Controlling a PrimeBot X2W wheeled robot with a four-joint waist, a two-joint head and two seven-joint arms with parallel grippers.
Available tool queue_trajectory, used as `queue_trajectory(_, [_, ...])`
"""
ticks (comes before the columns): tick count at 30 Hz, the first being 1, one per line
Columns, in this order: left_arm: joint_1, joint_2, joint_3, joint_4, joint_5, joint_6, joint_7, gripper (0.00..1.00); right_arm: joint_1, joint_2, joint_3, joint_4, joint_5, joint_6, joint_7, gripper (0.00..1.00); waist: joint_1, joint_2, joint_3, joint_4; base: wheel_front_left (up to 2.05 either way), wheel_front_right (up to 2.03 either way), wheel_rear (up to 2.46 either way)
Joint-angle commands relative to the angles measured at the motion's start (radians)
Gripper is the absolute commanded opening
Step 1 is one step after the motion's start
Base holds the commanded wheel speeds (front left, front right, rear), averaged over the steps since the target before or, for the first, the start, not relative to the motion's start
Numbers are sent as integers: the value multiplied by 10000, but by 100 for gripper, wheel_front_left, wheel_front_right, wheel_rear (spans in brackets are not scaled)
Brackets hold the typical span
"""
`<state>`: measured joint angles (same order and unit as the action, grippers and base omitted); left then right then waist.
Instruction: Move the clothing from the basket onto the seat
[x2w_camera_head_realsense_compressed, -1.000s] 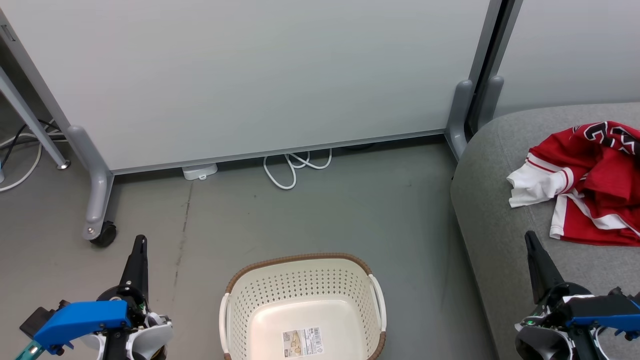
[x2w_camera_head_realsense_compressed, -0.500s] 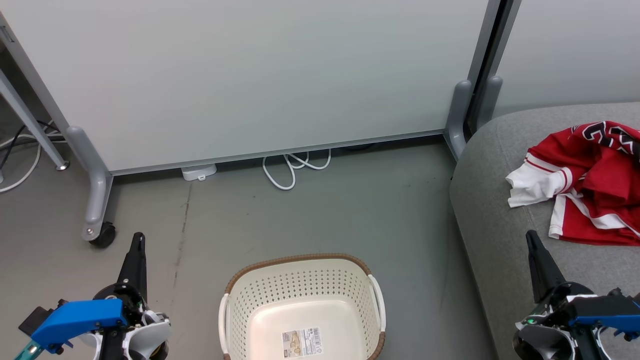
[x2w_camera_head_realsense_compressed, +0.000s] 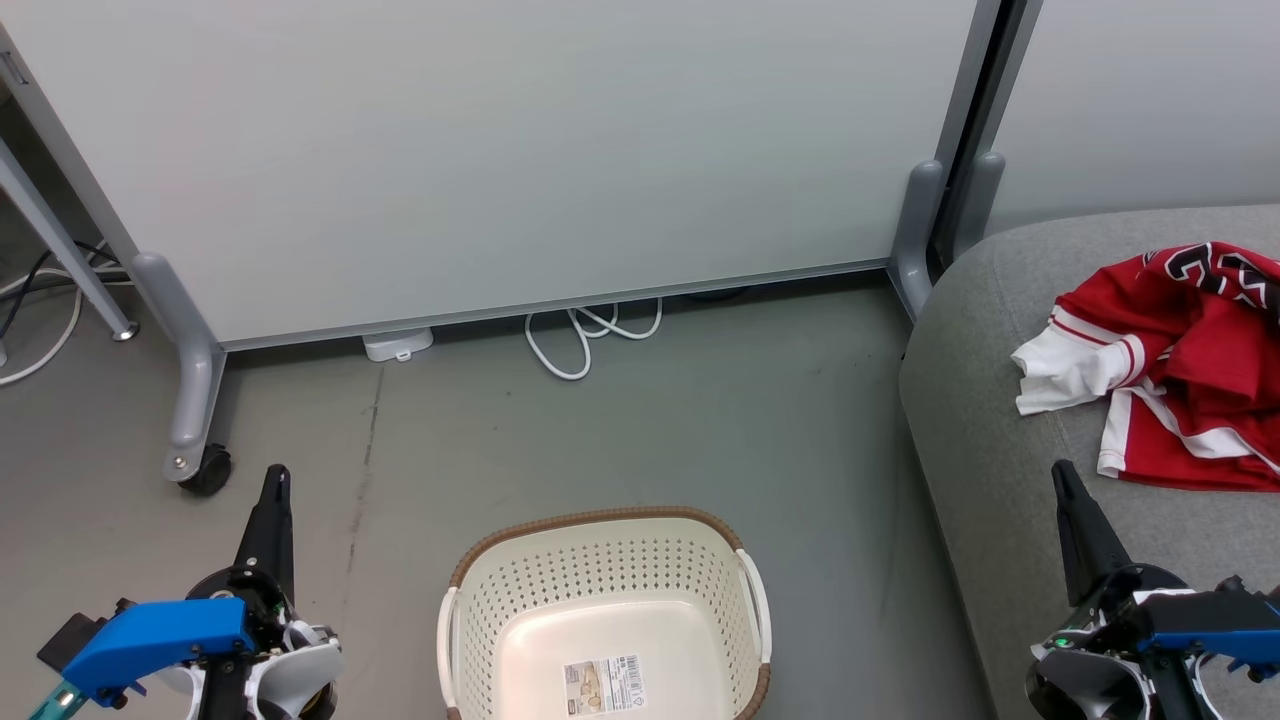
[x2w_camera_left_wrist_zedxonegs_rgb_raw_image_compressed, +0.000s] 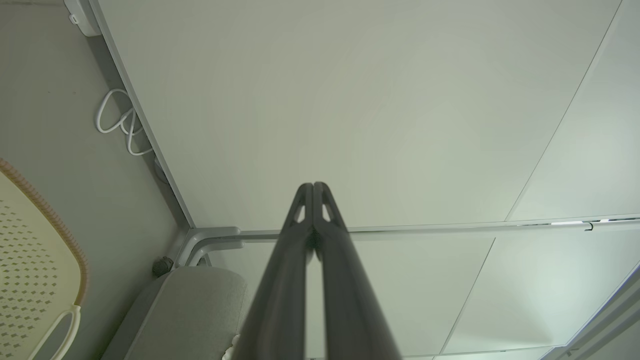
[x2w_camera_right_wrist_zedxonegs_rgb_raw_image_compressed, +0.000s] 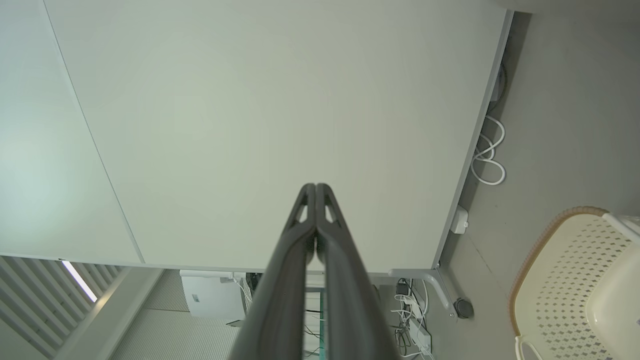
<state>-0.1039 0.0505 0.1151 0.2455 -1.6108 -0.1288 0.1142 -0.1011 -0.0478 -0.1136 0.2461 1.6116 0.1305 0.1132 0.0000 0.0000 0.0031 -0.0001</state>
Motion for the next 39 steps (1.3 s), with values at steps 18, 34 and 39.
queue_trajectory(18, [-92,-14,27,-37,-30,-35,42,0,-136,-44,-16,-27,26,4,27,0,0,0,0,1,0,0,0])
queue_trajectory(34, [-92,-12,24,-37,-32,-36,39,0,-135,-44,-15,-27,27,4,27,0,0,0,0,1,0,0,0])
queue_trajectory(39, [-91,-12,23,-38,-33,-36,38,0,-135,-44,-15,-27,27,4,26,0,0,0,0,1,0,0,0])
